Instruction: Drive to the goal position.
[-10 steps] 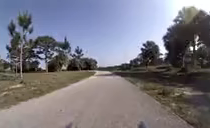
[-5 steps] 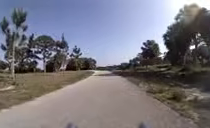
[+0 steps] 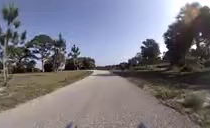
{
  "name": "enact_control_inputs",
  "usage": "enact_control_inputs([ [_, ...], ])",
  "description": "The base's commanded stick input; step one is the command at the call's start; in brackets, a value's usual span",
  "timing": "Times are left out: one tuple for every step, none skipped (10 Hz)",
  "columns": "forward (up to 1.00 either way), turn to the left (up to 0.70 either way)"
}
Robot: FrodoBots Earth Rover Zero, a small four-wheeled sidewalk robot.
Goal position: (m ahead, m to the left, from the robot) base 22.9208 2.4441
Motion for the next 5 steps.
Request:
enact_control_inputs([
  [1.0,0.04],
  [1.0,0.04],
  [1.0,0.04],
  [1.0,0.04],
  [1.0,0.04],
])
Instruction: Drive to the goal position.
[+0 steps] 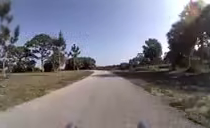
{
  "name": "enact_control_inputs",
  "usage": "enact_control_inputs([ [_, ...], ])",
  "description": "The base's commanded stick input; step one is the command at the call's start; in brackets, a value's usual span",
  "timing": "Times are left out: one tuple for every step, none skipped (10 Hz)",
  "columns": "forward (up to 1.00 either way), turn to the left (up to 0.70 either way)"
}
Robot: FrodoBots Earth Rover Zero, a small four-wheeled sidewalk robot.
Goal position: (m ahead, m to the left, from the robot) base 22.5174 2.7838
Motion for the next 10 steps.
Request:
enact_control_inputs([
  [1.0,0.03],
  [1.0,0.03],
  [1.0,0.02],
  [1.0,0.03],
  [1.0,0.03],
  [1.0,0.02],
  [1.0,0.02],
  [1.0,0.02],
  [1.0,0.0],
  [1.0,0.0],
])
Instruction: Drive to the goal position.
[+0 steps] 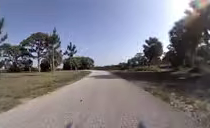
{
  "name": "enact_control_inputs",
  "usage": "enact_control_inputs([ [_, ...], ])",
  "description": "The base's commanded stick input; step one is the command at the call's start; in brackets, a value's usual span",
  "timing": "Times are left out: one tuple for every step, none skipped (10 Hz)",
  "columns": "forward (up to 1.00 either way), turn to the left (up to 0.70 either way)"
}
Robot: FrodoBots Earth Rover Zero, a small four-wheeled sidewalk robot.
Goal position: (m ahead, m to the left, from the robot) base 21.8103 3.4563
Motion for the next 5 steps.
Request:
enact_control_inputs([
  [1.0,0.0],
  [1.0,0.0],
  [1.0,0.0],
  [1.0,0.0],
  [1.0,0.0],
])
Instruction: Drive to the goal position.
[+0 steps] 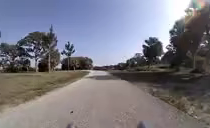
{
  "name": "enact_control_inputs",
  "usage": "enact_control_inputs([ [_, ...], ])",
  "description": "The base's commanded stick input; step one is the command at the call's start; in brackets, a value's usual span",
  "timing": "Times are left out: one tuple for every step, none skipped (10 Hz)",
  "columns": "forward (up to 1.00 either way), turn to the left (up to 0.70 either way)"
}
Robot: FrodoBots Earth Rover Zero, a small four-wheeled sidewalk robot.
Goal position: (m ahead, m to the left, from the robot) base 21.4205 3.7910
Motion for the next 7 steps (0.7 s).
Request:
enact_control_inputs([
  [1.0,0.0],
  [1.0,0.0],
  [1.0,0.0],
  [1.0,0.0],
  [1.0,0.0],
  [1.0,0.0],
  [1.0,0.0],
])
